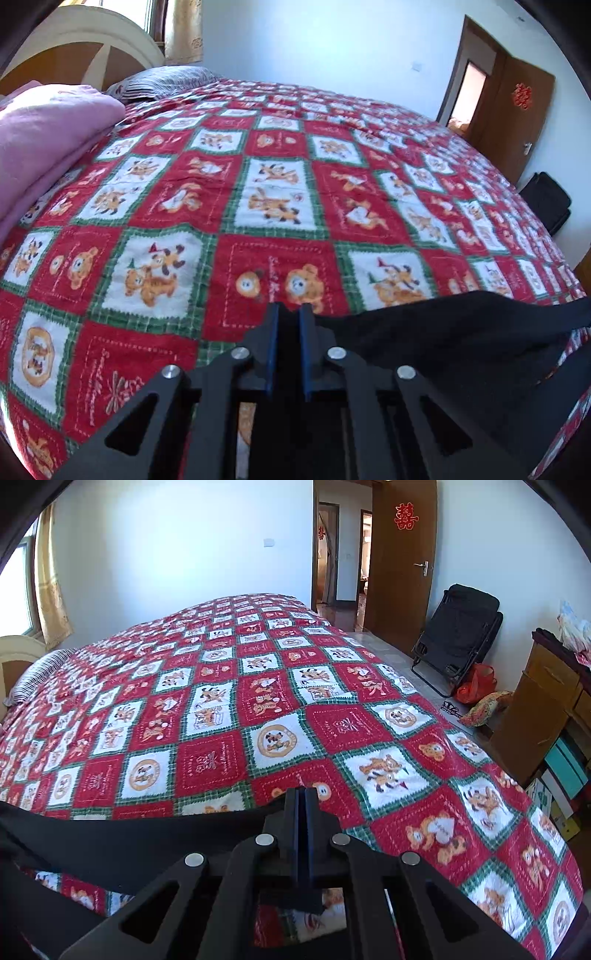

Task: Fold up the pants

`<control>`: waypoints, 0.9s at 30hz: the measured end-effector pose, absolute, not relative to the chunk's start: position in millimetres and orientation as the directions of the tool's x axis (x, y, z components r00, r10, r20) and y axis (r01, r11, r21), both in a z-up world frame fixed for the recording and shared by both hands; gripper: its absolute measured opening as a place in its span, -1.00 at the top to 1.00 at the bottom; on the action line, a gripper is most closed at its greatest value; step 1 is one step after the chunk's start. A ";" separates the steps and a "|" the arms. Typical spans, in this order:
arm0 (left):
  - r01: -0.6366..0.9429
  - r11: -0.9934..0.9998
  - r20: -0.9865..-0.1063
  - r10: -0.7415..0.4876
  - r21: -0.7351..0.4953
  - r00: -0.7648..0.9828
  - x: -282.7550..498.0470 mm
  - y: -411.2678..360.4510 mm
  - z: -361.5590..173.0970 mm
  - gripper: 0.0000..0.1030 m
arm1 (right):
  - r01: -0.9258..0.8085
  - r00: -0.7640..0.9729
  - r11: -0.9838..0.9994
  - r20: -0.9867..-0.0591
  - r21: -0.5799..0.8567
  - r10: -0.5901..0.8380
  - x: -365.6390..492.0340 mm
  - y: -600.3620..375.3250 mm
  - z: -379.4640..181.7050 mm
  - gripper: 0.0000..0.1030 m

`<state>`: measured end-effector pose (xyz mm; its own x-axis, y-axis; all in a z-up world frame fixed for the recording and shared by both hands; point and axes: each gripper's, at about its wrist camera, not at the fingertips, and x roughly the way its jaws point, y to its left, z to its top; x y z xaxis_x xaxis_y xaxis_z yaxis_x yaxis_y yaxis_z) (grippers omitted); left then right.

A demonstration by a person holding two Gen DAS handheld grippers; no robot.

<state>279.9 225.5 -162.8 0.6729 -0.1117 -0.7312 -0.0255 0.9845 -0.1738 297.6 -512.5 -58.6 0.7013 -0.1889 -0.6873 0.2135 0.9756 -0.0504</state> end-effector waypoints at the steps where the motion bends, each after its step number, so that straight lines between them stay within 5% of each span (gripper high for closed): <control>1: -0.020 0.986 -0.719 -0.109 -0.168 0.686 276.5 226.0 -159.3 0.84 | 0.214 0.701 0.975 -0.686 -0.060 -0.196 304.6 -511.2 -56.8 0.94; 15: 0.065 0.943 -0.457 -0.218 -0.327 0.863 186.4 254.0 -97.5 0.94 | 0.213 0.806 0.977 -0.560 -0.033 -0.195 300.6 -495.3 -3.1 0.95; 22: 0.016 0.967 -0.573 -0.164 -0.255 0.803 192.1 245.1 -123.1 0.86 | 0.211 0.780 0.976 -0.592 -0.060 -0.205 269.3 -507.3 -27.0 0.94; 25: -0.019 0.960 -0.593 -0.157 -0.280 0.790 216.3 247.2 -125.7 0.13 | 0.210 0.779 0.976 -0.594 -0.053 -0.199 276.1 -503.3 -30.9 0.94; 26: -0.041 0.965 -0.603 -0.128 -0.258 0.788 226.1 243.5 -126.3 -0.36 | 0.207 0.781 0.977 -0.593 -0.050 -0.196 279.2 -500.0 -30.8 0.94; 27: -0.056 0.969 -0.611 -0.107 -0.241 0.785 227.0 242.5 -129.1 -0.54 | 0.205 0.781 0.977 -0.593 -0.051 -0.195 281.8 -497.5 -30.9 0.94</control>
<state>227.0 242.5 -129.1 0.7846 -0.1066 -0.6108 -0.0557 0.9690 -0.2406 281.8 -497.5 -30.9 0.7814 -0.1946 -0.5929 0.2051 0.9774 -0.0505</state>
